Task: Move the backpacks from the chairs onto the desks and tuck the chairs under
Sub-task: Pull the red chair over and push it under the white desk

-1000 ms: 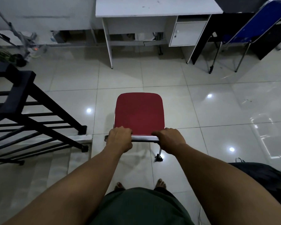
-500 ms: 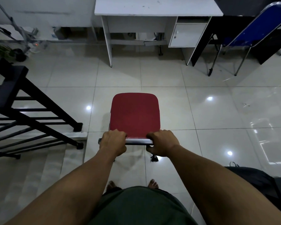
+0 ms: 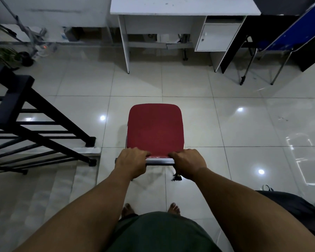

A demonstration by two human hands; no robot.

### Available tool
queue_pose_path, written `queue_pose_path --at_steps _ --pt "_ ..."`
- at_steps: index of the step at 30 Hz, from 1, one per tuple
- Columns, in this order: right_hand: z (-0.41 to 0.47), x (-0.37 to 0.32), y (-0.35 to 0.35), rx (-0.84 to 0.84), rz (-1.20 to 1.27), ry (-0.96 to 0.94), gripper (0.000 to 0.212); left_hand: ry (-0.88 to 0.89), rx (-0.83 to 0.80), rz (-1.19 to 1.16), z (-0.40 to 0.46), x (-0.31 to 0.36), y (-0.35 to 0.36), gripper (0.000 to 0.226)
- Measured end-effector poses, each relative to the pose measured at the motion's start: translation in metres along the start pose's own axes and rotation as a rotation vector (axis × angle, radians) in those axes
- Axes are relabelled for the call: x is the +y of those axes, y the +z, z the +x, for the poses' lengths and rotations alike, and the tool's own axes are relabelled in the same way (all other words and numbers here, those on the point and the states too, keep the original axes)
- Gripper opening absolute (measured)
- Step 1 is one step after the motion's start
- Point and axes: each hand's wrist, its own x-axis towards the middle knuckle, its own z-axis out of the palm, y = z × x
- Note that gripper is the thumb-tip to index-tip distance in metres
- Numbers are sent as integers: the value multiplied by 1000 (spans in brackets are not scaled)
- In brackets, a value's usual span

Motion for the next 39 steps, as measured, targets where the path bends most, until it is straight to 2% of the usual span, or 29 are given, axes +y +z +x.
queue_pose_path --at_steps 5,14,21,26,39 --pt "6 14 -5 -24 -16 17 25 31 10 38 13 4 -1 39" --pt "48 15 -6 42 -12 43 25 -3 33 44 47 -24 -18 41" --pt "62 32 -3 45 -19 33 23 51 54 60 65 -28 -16 39" --pt "77 47 -15 59 -32 103 19 56 37 66 89 -24 -25 30" --pt "111 50 -19 94 -58 125 14 93 0 73 122 -51 -32 33"
